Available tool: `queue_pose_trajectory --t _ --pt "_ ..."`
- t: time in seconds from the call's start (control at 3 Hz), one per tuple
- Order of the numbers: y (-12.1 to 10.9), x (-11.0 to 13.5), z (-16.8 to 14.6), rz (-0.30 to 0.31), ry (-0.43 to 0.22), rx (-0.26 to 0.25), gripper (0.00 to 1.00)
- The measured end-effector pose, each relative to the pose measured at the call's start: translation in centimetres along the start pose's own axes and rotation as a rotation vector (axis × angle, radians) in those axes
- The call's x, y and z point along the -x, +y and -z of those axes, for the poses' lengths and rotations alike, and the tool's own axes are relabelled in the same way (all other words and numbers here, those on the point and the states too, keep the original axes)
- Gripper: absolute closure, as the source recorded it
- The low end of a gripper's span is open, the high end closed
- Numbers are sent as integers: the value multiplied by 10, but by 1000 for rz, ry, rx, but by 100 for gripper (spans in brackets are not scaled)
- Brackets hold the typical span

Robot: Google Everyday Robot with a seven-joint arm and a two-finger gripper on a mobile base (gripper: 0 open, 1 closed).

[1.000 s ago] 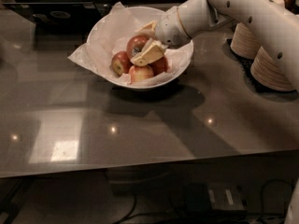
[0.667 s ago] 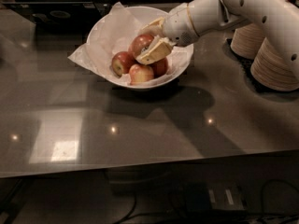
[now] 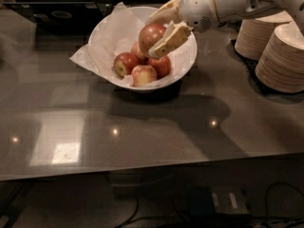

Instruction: Pick apple from white bowl

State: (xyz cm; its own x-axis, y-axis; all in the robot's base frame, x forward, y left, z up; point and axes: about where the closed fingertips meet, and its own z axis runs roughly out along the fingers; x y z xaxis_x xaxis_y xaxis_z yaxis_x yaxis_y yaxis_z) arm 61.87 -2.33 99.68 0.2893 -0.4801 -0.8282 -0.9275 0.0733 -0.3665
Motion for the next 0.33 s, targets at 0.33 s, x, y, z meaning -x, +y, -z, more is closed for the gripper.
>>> queue_pose_trajectory --t 0.33 --pt "0 0 0 0 0 0 100"
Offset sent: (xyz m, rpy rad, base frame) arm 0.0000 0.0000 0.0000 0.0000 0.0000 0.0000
